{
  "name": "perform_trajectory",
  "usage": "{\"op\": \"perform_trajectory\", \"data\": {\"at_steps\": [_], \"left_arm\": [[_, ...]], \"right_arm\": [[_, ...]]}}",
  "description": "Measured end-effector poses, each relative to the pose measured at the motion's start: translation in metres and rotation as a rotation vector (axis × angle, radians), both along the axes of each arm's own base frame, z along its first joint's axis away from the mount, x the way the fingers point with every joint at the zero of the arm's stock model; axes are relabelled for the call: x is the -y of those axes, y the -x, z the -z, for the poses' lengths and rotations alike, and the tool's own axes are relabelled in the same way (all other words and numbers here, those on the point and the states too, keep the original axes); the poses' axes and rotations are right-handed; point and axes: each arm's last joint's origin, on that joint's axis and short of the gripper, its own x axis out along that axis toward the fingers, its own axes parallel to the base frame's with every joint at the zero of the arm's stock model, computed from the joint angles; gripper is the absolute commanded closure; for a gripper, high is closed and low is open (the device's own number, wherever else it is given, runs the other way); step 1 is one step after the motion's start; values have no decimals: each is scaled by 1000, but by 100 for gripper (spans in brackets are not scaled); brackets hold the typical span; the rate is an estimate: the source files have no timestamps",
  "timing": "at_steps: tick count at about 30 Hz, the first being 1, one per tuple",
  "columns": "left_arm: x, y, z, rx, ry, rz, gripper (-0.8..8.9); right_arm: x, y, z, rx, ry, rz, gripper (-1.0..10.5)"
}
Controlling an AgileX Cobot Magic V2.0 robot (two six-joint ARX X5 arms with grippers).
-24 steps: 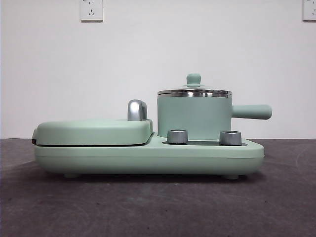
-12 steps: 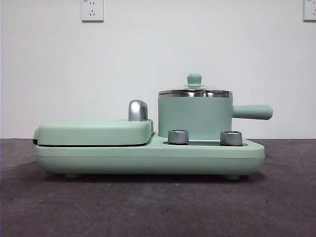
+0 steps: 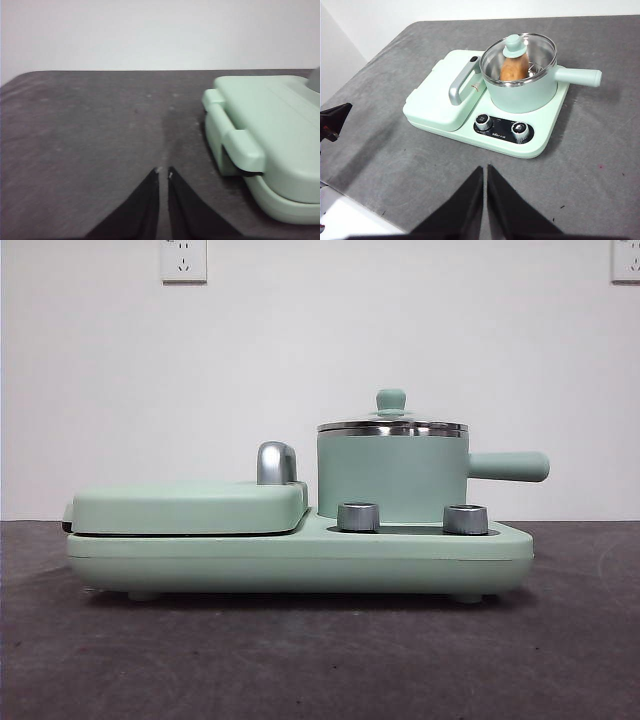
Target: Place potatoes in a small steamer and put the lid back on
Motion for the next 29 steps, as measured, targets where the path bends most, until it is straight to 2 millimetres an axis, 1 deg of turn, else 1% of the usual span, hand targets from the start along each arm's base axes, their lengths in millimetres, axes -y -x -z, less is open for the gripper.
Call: {"op": "perform_trajectory", "data": {"at_steps": [3,18,20,21,23,25,26,29], "left_arm": [[-1,0,3,-36,-16,-38,787],[-1,0,3,-31,-18,-39,787],[-1,0,3,-31,-18,-39,787],[-1,0,3,-32,-19,-39,787],[-1,0,3,-31,-19,-39,787],[-1,0,3,-31,-19,-39,787],[-1,0,3,-31,-18,-39,787],[-1,0,3,-31,-19,-39,787]], "right_arm": [[0,0,0,0,0,0,939],[0,0,0,2,-1,0,939],[-1,-3,0,40,6,22,939],[-1,-7,1,75,27,68,939],[-2,-21,9,136,53,145,939],[-3,-39,26,196,76,204,938],[-3,-46,37,222,88,230,938],[2,-65,85,308,136,323,938]]}}
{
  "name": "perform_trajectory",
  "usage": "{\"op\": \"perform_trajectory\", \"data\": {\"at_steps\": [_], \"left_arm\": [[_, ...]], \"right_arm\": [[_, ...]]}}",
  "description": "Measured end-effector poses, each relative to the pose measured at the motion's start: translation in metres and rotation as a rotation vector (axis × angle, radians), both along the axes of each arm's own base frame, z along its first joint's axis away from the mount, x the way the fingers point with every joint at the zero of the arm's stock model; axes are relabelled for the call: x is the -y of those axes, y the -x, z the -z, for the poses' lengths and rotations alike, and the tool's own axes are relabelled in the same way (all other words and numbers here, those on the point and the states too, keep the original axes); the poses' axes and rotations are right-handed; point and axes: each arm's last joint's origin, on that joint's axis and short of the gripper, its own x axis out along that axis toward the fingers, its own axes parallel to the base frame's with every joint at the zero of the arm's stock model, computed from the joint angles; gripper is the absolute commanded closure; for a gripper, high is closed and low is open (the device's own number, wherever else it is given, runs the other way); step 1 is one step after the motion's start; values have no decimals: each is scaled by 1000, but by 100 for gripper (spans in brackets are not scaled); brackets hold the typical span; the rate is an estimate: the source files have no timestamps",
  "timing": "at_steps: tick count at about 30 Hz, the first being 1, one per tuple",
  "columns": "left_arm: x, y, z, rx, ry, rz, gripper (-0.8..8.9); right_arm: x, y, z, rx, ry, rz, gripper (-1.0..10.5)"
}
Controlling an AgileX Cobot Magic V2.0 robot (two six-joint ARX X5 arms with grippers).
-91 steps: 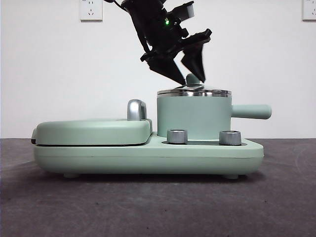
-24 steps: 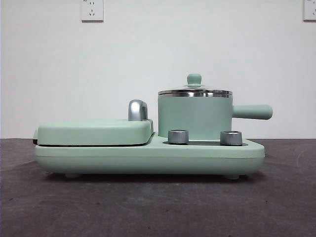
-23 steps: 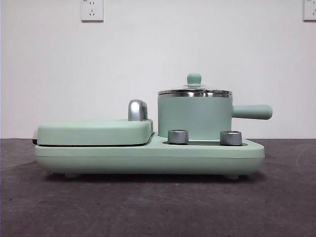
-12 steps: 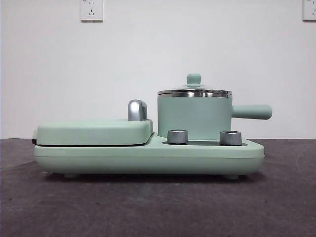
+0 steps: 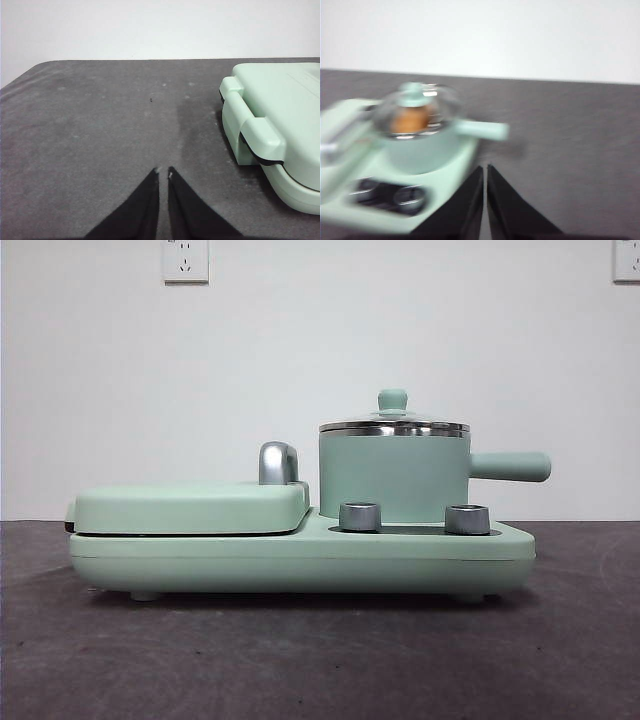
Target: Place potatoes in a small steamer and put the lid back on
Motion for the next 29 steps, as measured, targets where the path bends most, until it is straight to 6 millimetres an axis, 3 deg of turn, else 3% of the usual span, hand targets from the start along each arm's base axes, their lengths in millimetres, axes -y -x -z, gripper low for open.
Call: {"op": "perform_trajectory", "data": {"at_steps": [5,9,15,29], "left_arm": [[0,0,0,0,0,0,787],[0,0,0,0,0,0,787],[0,0,0,1,0,0,787],[0,0,0,3,0,0,787]], "right_arm": [[10,-19,95,67,58,126,938],[11,-23,151,-10,69,162,938],[13,-21,147,39,91,276,938],[13,-21,147,41,89,268,938]]}}
